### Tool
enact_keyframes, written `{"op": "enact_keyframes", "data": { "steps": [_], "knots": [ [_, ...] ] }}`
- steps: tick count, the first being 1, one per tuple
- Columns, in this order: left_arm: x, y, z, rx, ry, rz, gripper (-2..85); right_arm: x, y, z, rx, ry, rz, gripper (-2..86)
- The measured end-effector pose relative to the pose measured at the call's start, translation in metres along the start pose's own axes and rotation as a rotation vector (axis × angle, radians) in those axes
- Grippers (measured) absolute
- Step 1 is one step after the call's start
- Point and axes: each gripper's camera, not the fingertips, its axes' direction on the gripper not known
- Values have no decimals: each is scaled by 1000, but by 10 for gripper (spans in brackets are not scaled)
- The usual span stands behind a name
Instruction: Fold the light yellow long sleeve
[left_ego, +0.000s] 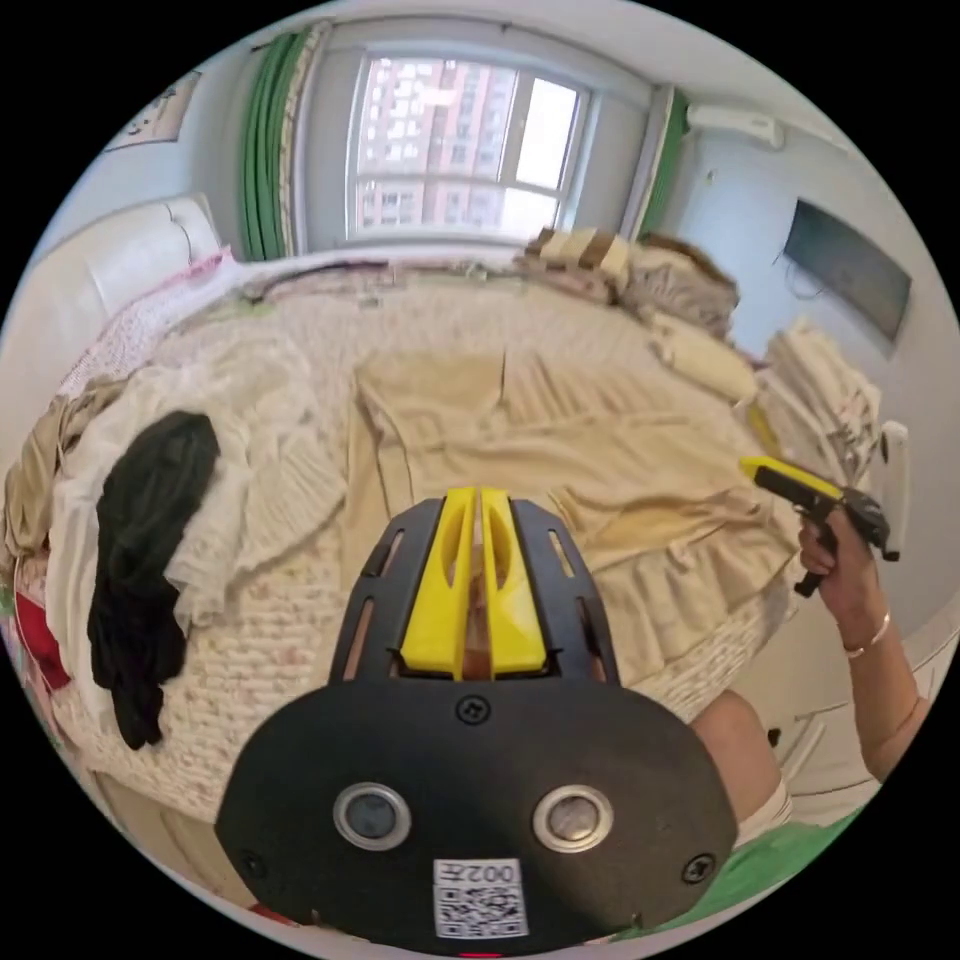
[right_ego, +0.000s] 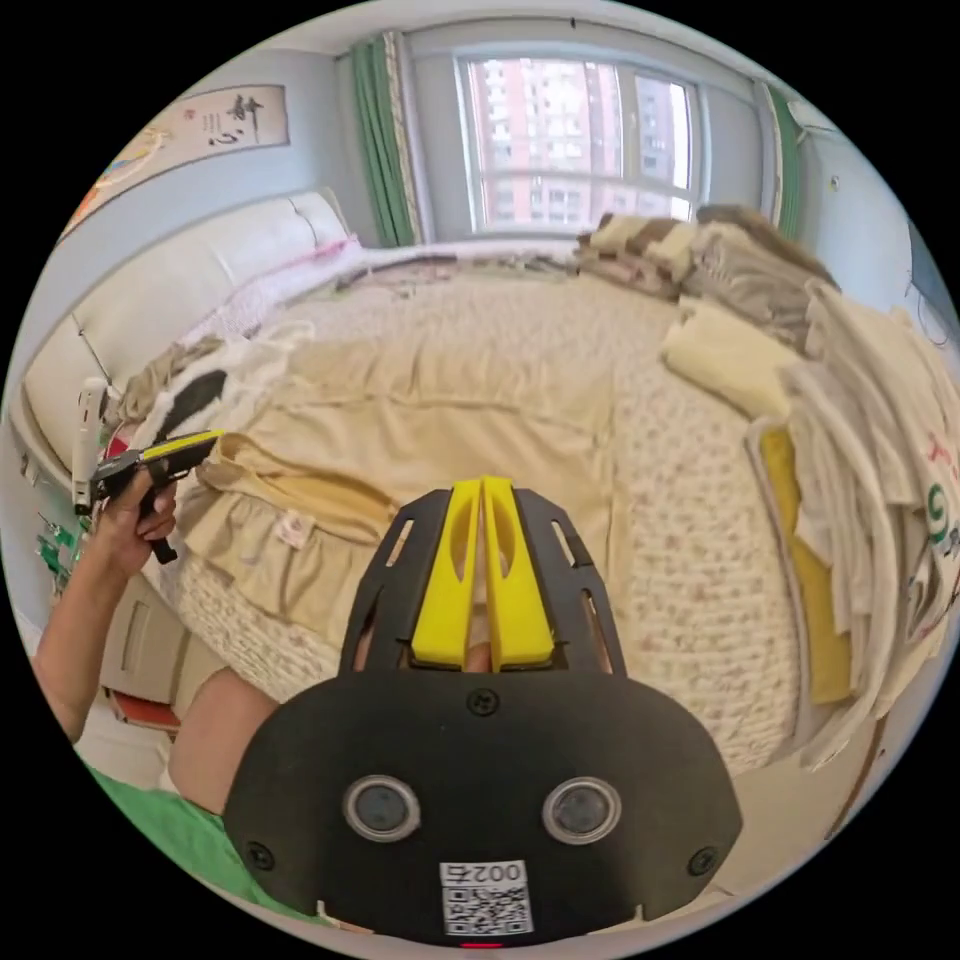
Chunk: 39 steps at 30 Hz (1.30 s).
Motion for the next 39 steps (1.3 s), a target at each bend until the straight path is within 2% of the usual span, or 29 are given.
{"op": "enact_keyframes", "data": {
  "steps": [1, 2, 3, 4, 9, 11, 13, 15, 16, 17, 18, 19, 22, 28, 30, 35, 39],
  "knots": [
    [-1, 14, 19, -47, -22, -20, -9, 0, 7, 11, -50, -13, 9, -8],
    [0, 34, 16, 64, -20, -21, -9, 2, 26, 17, -11, -27, 49, -8],
    [0, 40, 11, 102, -23, -15, -9, 1, 44, 9, 77, -26, 51, -8],
    [-2, 43, 5, 115, -35, -31, -9, 0, 48, 7, 86, -17, 49, -8],
    [-23, 37, -10, 98, 45, -125, -9, -17, 47, -14, 55, 40, 17, -8],
    [-32, 49, -51, 279, 100, -188, -9, -27, 54, -36, 110, 96, 3, -9],
    [-32, 63, -70, 365, 107, -201, -9, -37, 69, -55, 195, 156, 9, -9],
    [-30, 70, -63, 325, 72, -200, -9, -47, 81, -41, 140, 231, 11, -8],
    [-28, 70, -43, 223, 60, -177, -9, -48, 83, -31, 96, 242, 6, -8],
    [-29, 73, -12, 79, 66, -155, -9, -54, 95, -21, 135, 269, -13, -8],
    [-31, 79, 2, 43, 79, -155, -9, -64, 109, -20, 210, 319, -81, -8],
    [-36, 97, -1, 188, 106, -166, -9, -69, 114, -19, 229, 348, -107, -8],
    [-51, 107, -2, 225, 197, -219, -9, -90, 121, -18, 243, 453, -154, -8],
    [-72, 117, -10, 233, 291, -306, -9, -74, 126, -34, 268, 303, -62, -8],
    [-72, 122, -21, 255, 251, -323, -8, -73, 129, -38, 280, 284, -52, -7],
    [-79, 127, -67, 426, 5, -338, 3, -74, 134, -42, 307, 270, -46, -8],
    [-104, 98, -61, 369, 66, -342, 75, -71, 133, -44, 313, 243, -25, -8]
  ]
}}
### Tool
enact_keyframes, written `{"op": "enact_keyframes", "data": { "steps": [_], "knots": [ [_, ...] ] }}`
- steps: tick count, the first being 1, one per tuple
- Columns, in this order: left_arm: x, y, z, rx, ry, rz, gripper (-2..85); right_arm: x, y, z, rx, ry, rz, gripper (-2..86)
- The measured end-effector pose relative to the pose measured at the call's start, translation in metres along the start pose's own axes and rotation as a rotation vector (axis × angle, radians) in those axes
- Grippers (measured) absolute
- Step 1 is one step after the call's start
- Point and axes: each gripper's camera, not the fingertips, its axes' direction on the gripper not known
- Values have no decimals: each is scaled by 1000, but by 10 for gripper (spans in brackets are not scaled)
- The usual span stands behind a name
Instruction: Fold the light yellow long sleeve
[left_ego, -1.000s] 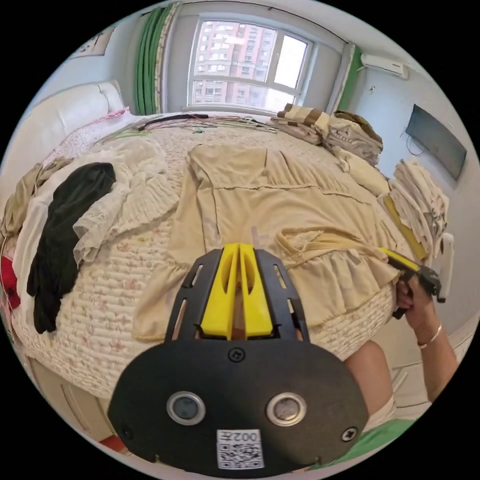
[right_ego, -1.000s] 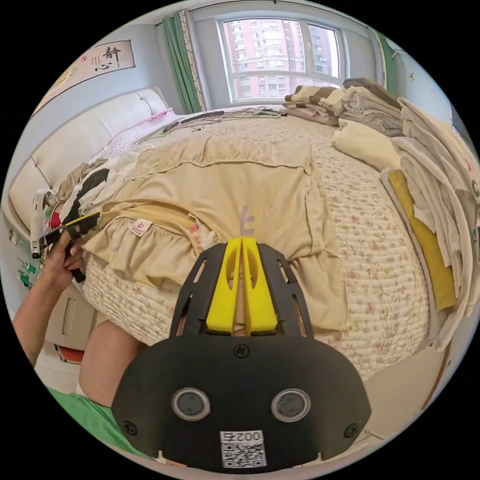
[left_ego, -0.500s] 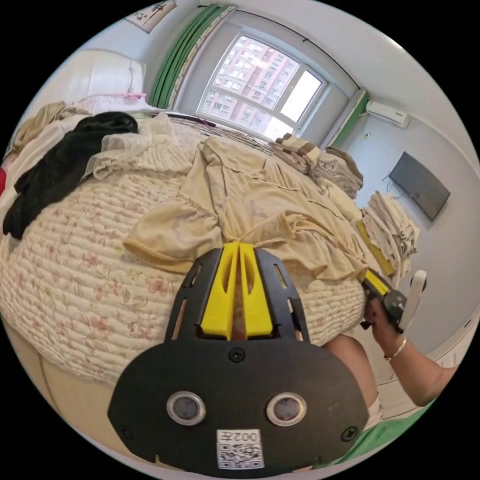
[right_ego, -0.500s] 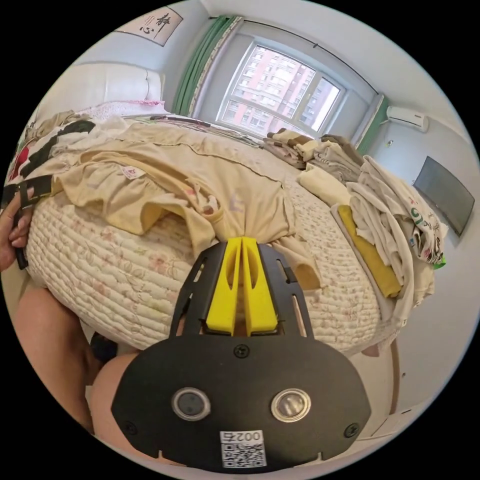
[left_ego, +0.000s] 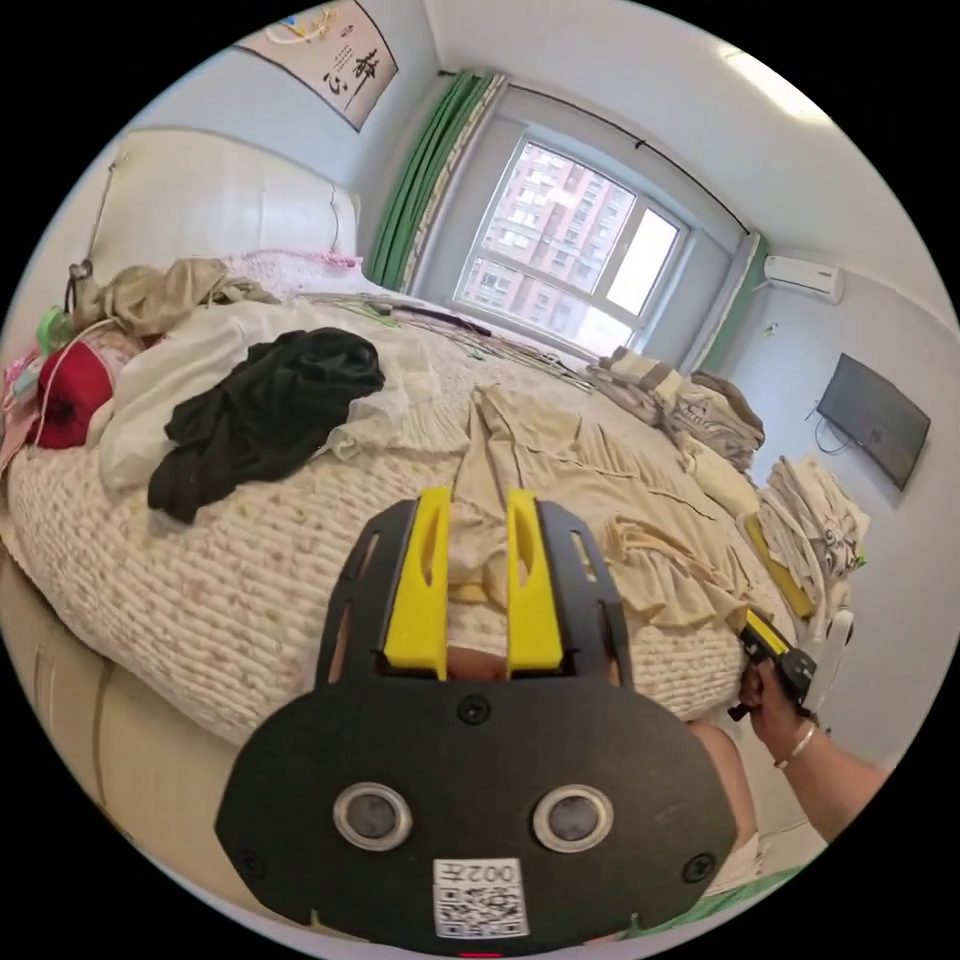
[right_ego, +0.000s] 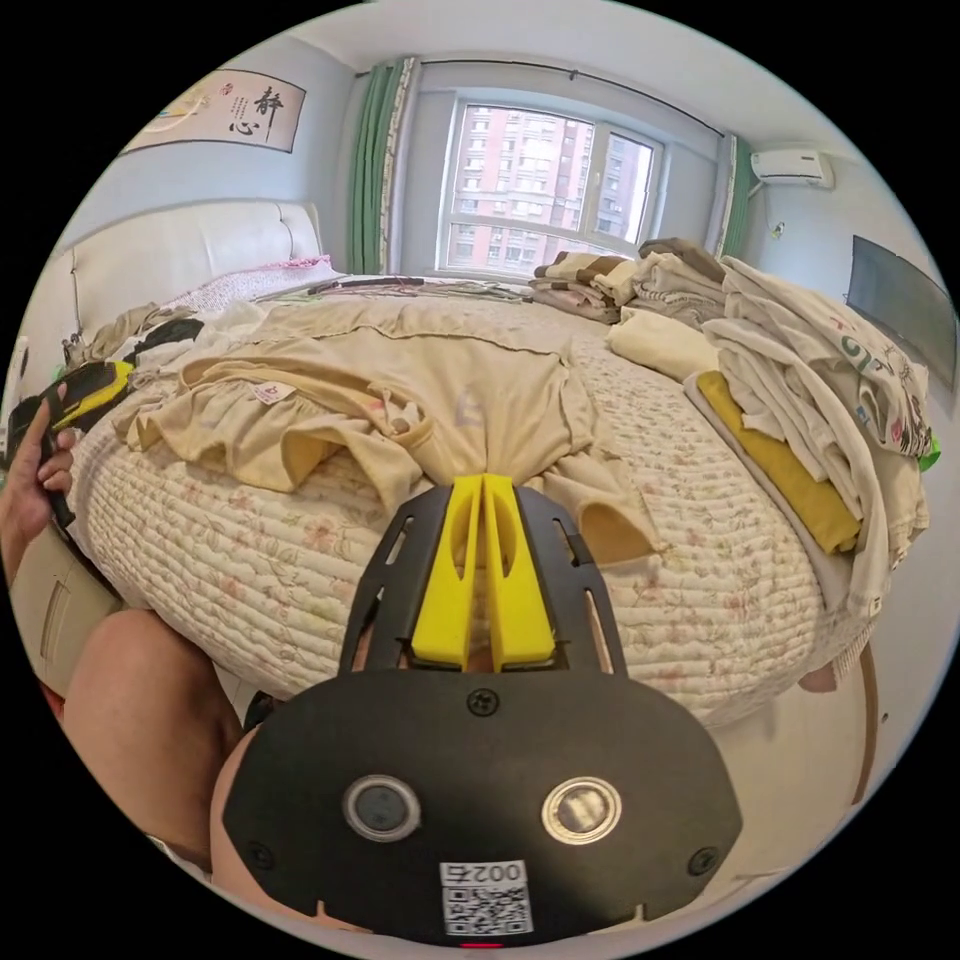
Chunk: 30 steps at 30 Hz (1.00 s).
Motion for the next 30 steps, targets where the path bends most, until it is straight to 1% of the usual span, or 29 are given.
{"op": "enact_keyframes", "data": {
  "steps": [2, 6, 7, 8, 9, 11, 13, 16, 18, 20, 22, 23, 24, 25, 27, 28, 30],
  "knots": [
    [-10, -19, 27, -110, 0, -53, 129, -2, -1, 0, 2, 6, -6, -8],
    [-14, -26, 68, -239, 65, -120, 139, -2, -4, 1, 3, 1, -3, -8],
    [-7, -24, 74, -242, 36, -111, 143, -2, -4, 1, 3, 1, -3, -8],
    [4, -22, 75, -239, -12, -85, 130, -3, -5, 2, 4, 2, -5, -7],
    [9, -21, 76, -245, -24, -77, 124, -4, -6, 3, 6, 3, -7, -7],
    [29, -8, 76, -231, -28, -30, 64, -4, -7, 5, 10, 3, -8, -7],
    [42, 3, 76, -206, -77, 2, 46, -4, -9, 7, 9, 2, -8, -7],
    [56, 14, 74, -147, -137, 68, 44, -2, -17, 10, -7, -17, 14, -6],
    [53, 17, 75, -137, -131, 70, 45, 7, -34, 9, -69, -65, 50, -3],
    [36, 18, 78, -144, -61, 18, 44, 7, -58, 1, -120, -74, 36, 3],
    [19, 18, 80, -155, 15, -42, 44, 1, -79, -30, 26, -103, 65, 12],
    [10, 19, 82, -161, 62, -77, 44, -13, -95, -49, 135, -116, 55, 19],
    [6, 19, 83, -162, 80, -91, 44, -36, -115, -58, 185, -121, 9, 50],
    [1, 20, 84, -162, 104, -109, 44, -49, -126, -58, 184, -132, -21, 65],
    [-2, 21, 84, -160, 113, -113, 44, -105, -171, -35, 109, -233, -122, 111],
    [-4, 22, 84, -157, 117, -114, 44, -119, -181, -26, 89, -257, -144, 119],
    [-7, 24, 84, -153, 125, -115, 44, -186, -215, 12, 32, -269, -270, 140]
  ]
}}
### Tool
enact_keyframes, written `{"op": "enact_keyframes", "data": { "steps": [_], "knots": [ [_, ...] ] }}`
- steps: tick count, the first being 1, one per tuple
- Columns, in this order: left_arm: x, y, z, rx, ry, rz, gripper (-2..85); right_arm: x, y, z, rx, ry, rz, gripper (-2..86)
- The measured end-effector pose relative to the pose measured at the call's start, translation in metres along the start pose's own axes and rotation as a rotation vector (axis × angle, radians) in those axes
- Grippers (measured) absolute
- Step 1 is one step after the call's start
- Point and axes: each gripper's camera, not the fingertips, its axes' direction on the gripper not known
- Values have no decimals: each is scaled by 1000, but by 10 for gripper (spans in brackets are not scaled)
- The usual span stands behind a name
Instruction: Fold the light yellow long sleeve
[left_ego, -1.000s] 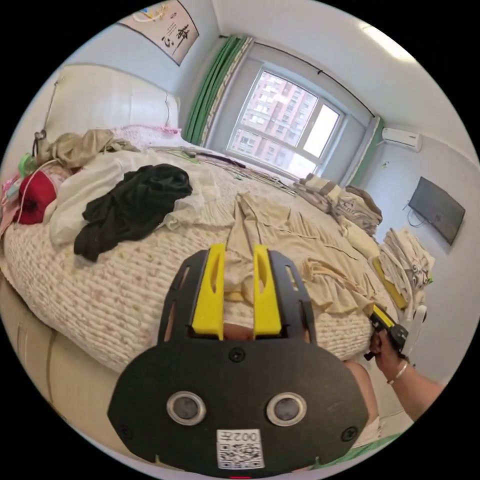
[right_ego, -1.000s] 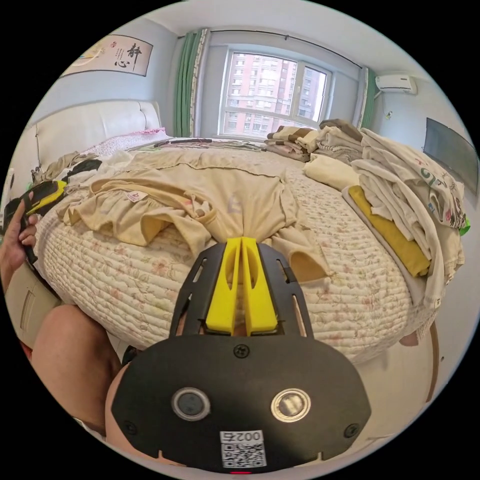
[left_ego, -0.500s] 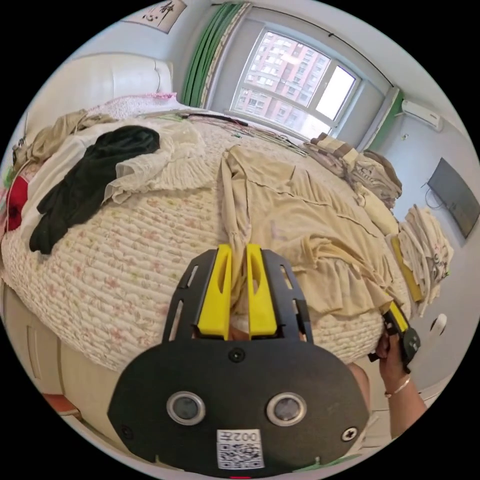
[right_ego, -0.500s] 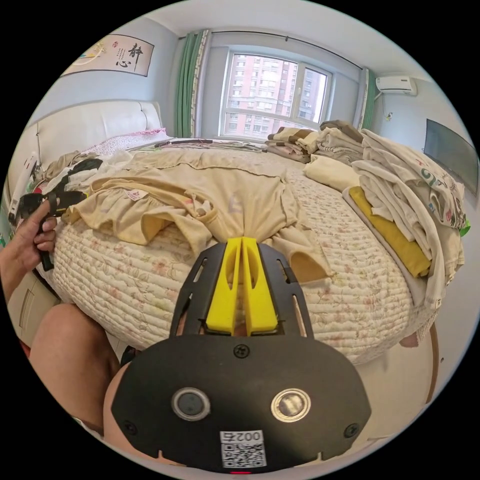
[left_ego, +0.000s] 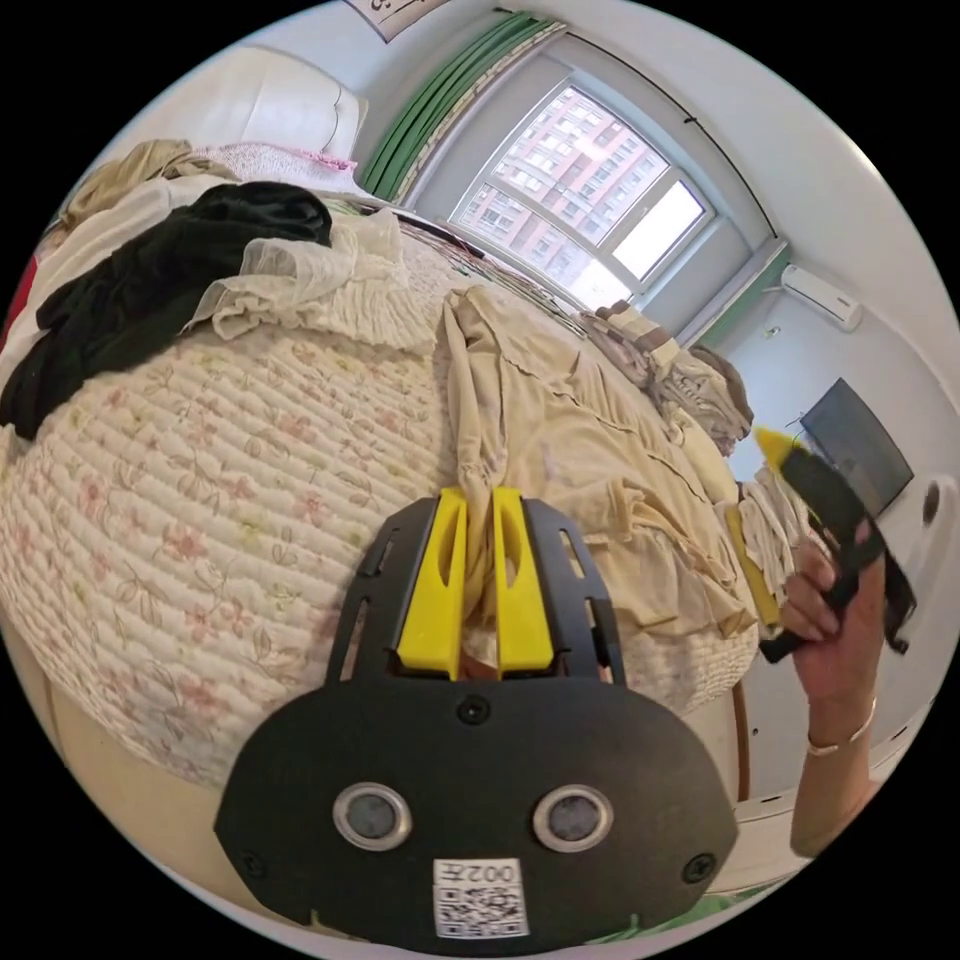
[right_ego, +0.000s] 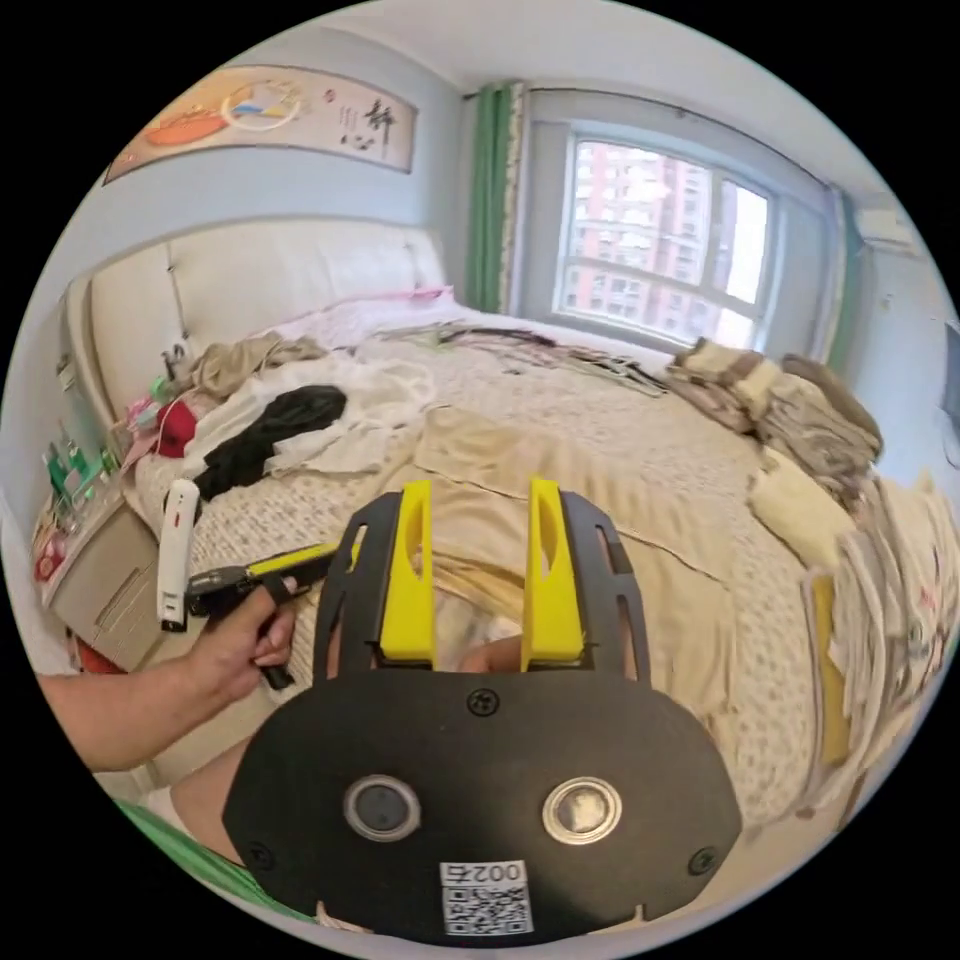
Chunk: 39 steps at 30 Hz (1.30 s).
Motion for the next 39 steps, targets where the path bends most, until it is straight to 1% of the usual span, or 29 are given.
{"op": "enact_keyframes", "data": {
  "steps": [1, 3, 6, 7, 8, 9, 10, 12, 13, 14, 17, 21, 22, 24, 27, 30, 31, 33, 34, 35, 36, 38, 39],
  "knots": [
    [-1, 1, 0, 4, 4, 2, 44, -11, -11, 14, -13, 9, -28, 142],
    [-3, 3, 0, 11, 5, 8, 44, -43, -57, 76, -84, 3, -83, 152],
    [-7, 7, -1, 19, 27, 5, 43, -50, -106, 148, -180, -107, -4, 149],
    [-10, 8, -1, 18, 38, 0, 43, -52, -113, 160, -179, -77, -8, 150],
    [-12, 9, -1, 19, 46, -2, 43, -55, -124, 183, -195, 11, -2, 150],
    [-12, 9, -1, 20, 48, -1, 42, -56, -131, 209, -248, 51, 2, 151],
    [-13, 11, -1, 22, 51, 0, 42, -57, -132, 222, -284, 54, -4, 152],
    [-14, 13, -1, 24, 56, 1, 42, -57, -121, 272, -445, 81, -21, 154],
    [-15, 14, -1, 24, 61, 0, 42, -54, -117, 276, -443, 69, -9, 153],
    [-17, 15, -1, 23, 67, -2, 42, -44, -113, 275, -407, 29, 41, 136],
    [-19, 19, -2, 25, 81, -6, 41, -13, -109, 276, -409, -20, 158, 78],
    [-20, 24, -3, 24, 89, -9, 37, 51, -105, 272, -443, -242, 305, 28],
    [-20, 25, -3, 22, 91, -11, 35, 57, -106, 268, -435, -264, 313, 25],
    [-20, 27, -5, 18, 99, -14, 25, 71, -114, 240, -357, -351, 299, 15],
    [-13, 26, -13, -4, 122, 9, 5, 81, -124, 198, -299, -368, 221, 8],
    [9, 24, -31, 11, 272, 6, -1, 118, -123, 154, -208, -343, 172, 3],
    [30, 21, -37, 17, 329, 19, -2, 131, -122, 146, -192, -337, 181, 3],
    [76, 17, -44, 29, 367, 90, -3, 190, -110, 117, -144, -329, 258, 3],
    [110, 16, -45, 26, 383, 145, -3, 206, -106, 111, -139, -326, 278, 4],
    [145, 16, -42, 17, 391, 195, -3, 236, -98, 97, -127, -316, 307, 5],
    [162, 17, -40, 12, 392, 214, -3, 263, -89, 84, -122, -291, 325, 7],
    [224, 27, -18, -22, 383, 283, -2, 300, -73, 69, -129, -238, 333, 14],
    [238, 31, -10, -32, 374, 296, -1, 321, -61, 65, -154, -198, 338, 21]
  ]
}}
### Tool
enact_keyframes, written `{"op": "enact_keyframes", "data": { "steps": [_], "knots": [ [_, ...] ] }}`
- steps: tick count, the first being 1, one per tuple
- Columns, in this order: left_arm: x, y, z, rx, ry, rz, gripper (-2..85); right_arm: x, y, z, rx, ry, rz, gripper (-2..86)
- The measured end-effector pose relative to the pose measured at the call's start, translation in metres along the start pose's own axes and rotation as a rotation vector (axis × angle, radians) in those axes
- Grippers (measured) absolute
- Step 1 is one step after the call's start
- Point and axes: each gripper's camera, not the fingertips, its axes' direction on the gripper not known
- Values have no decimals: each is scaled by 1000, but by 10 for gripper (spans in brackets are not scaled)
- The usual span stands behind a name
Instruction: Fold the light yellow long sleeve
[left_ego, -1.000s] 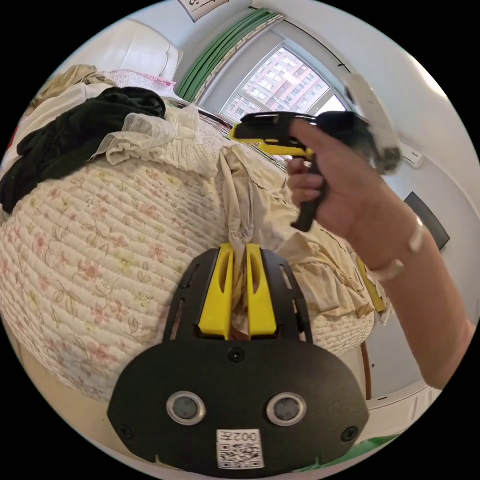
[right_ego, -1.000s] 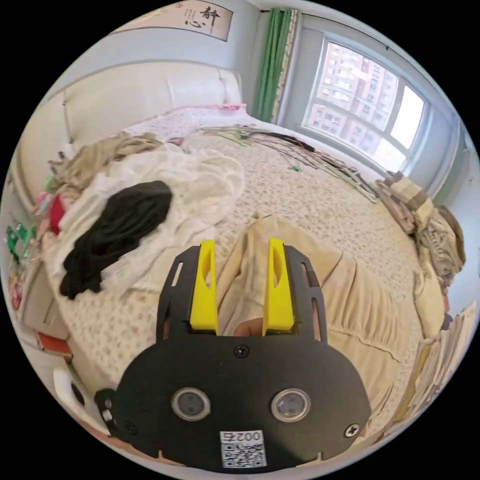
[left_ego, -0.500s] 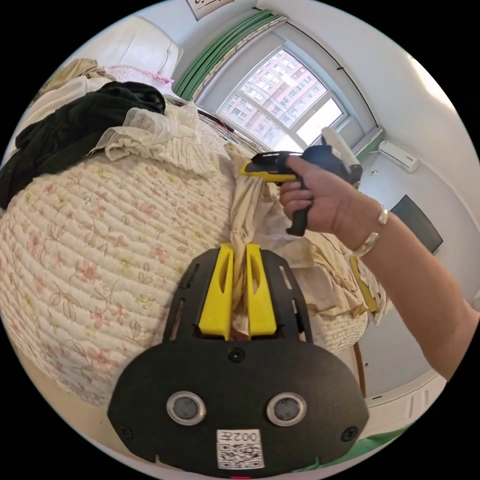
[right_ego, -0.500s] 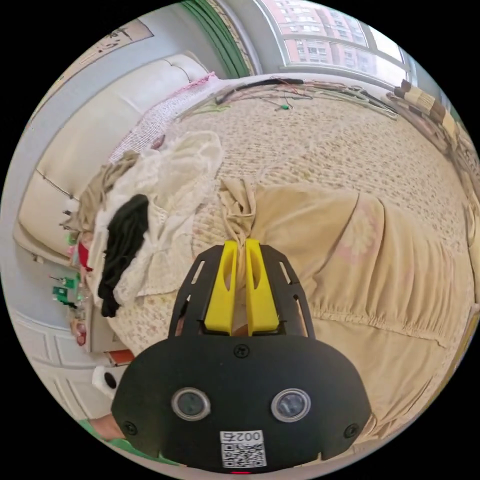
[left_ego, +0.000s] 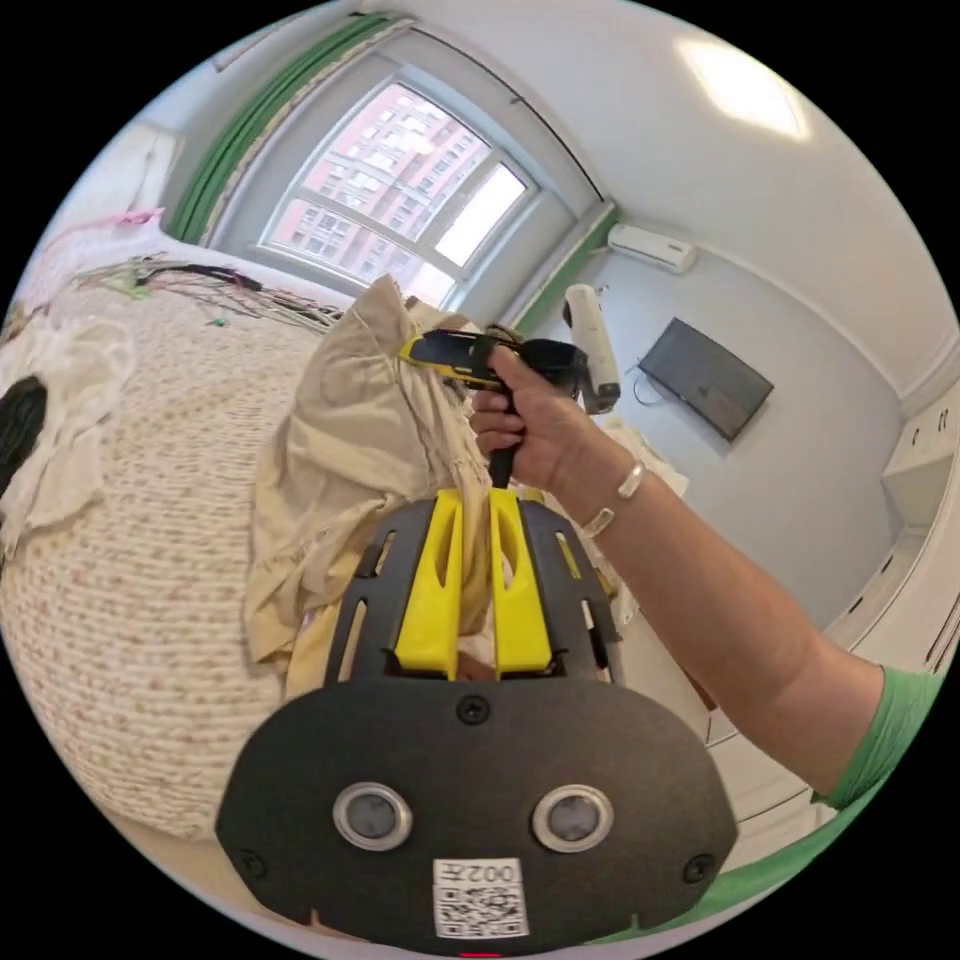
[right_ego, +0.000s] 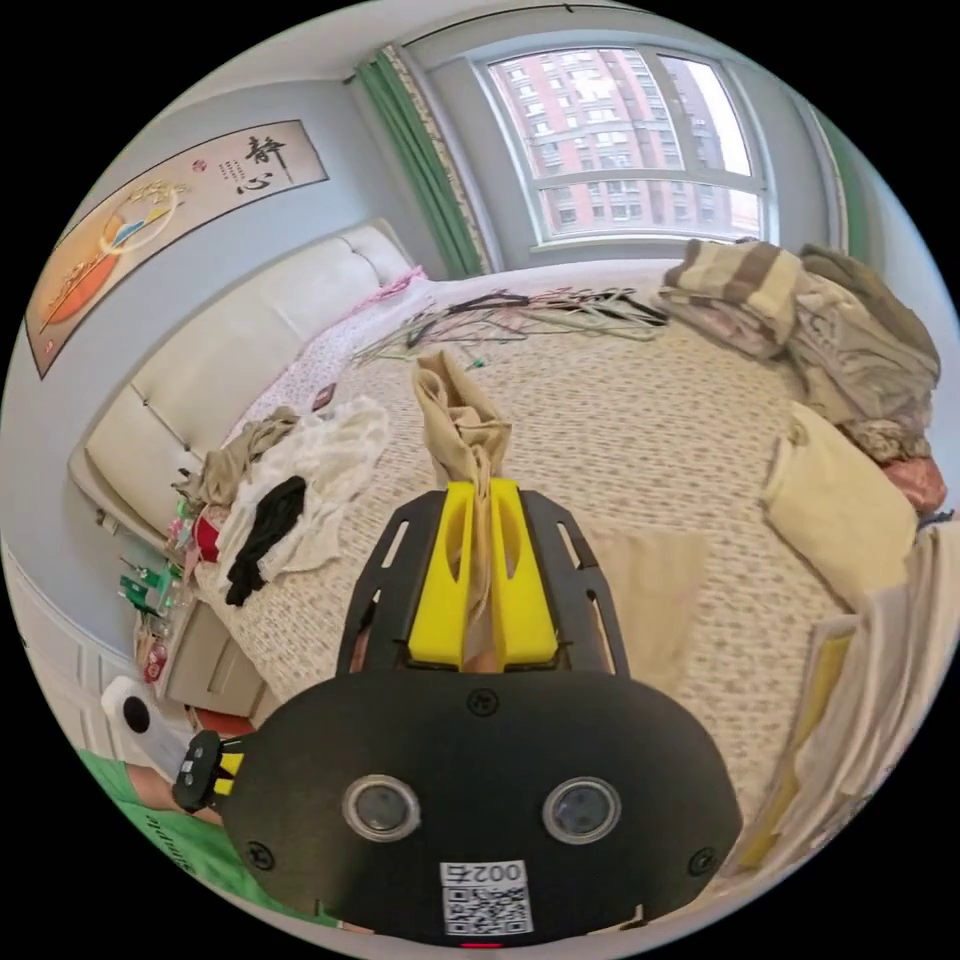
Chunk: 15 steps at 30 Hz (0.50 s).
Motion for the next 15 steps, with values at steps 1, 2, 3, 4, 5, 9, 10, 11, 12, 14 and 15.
{"op": "enact_keyframes", "data": {
  "steps": [1, 2, 3, 4, 5, 9, 10, 11, 12, 14, 15],
  "knots": [
    [19, 4, 26, -27, -16, 18, 2, 11, 3, -1, -18, 26, 5, 25],
    [36, 11, 54, -59, -42, 48, 5, 33, 11, -1, -67, 96, 6, 32],
    [44, 15, 68, -76, -62, 69, 7, 56, 23, 3, -120, 201, 31, 34],
    [57, 27, 97, -122, -102, 94, 8, 66, 30, 4, -135, 250, 51, 33],
    [66, 39, 121, -177, -133, 112, 9, 86, 48, 3, -150, 334, 98, 23],
    [88, 73, 146, -214, -107, 207, 7, 106, 113, -29, -1, 390, 142, 2],
    [95, 81, 142, -200, -64, 249, 2, 102, 121, -34, 28, 392, 131, 1],
    [102, 87, 137, -190, -53, 298, 8, 89, 137, -45, 84, 390, 97, 2],
    [106, 89, 133, -186, -57, 323, 11, 72, 151, -54, 124, 364, 50, 2],
    [112, 98, 111, -153, -97, 392, 8, 43, 172, -66, 167, 295, -32, 3],
    [111, 100, 103, -137, -100, 406, 5, 23, 187, -71, 180, 244, -99, 4]
  ]
}}
